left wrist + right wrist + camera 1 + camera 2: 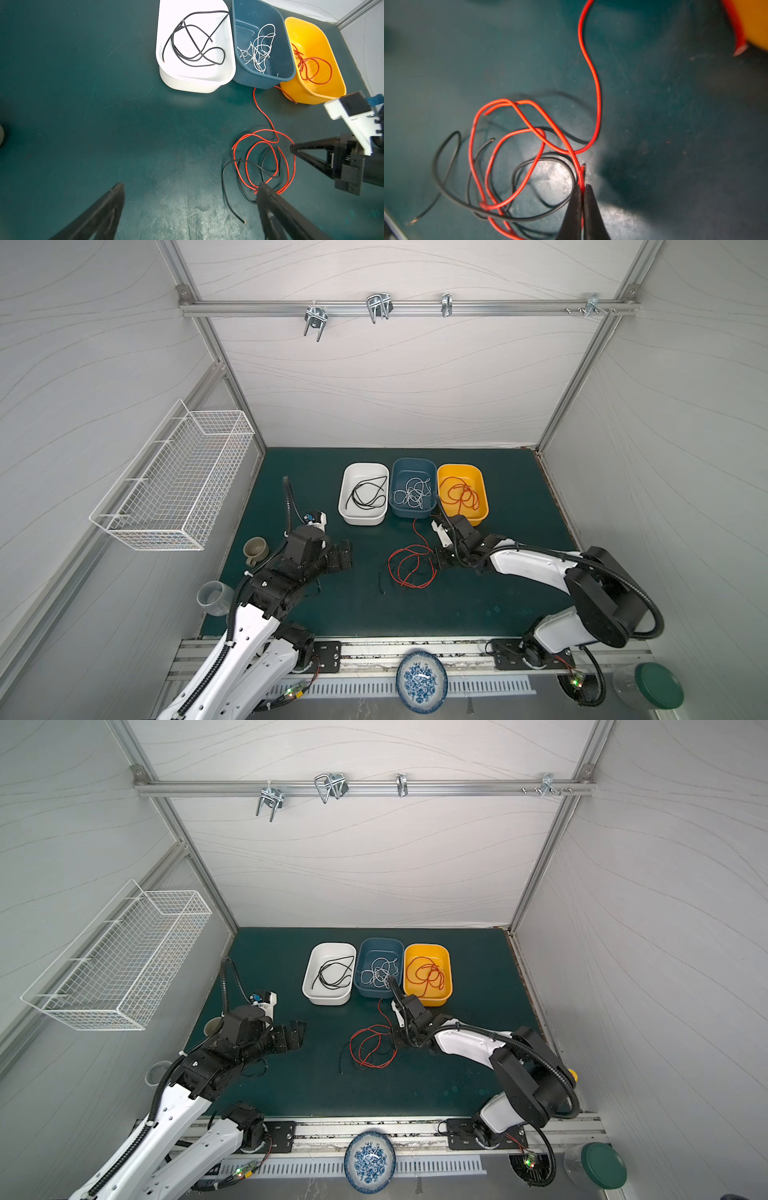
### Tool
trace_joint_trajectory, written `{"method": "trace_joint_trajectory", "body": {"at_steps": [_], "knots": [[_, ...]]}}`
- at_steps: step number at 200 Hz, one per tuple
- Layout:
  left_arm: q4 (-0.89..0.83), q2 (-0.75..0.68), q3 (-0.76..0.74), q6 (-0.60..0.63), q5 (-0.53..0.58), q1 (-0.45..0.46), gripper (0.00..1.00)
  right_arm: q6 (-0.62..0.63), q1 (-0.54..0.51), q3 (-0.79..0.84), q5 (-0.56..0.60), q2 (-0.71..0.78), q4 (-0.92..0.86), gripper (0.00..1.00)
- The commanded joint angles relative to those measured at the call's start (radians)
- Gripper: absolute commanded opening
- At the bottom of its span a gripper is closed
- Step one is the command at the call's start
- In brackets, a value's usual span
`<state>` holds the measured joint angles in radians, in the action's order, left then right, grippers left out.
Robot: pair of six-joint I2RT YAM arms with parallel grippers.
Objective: Untangle the cables
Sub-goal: 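Lower the right gripper and grasp a red wire end in the pile, then lift the red wire up out of the pile with the right gripper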
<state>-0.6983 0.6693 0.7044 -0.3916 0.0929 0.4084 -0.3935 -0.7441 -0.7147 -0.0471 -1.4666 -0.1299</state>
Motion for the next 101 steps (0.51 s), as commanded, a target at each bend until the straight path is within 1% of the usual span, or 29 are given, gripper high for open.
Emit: {"method": "trace_joint_trajectory", "body": {"at_steps": [1, 55, 101], "knots": [[0.041, -0.008, 0.004, 0.016, -0.004, 0.005, 1.00, 0.011, 0.004, 0.012, 0.024, 0.056, -0.024, 0.00], [0.043, -0.010, 0.003, 0.016, -0.008, 0.007, 1.00, 0.023, 0.004, -0.008, 0.055, 0.186, -0.114, 0.00], [0.044, -0.011, 0.002, 0.016, -0.010, 0.009, 1.00, 0.041, 0.004, -0.075, 0.080, 0.325, -0.210, 0.00]]}}
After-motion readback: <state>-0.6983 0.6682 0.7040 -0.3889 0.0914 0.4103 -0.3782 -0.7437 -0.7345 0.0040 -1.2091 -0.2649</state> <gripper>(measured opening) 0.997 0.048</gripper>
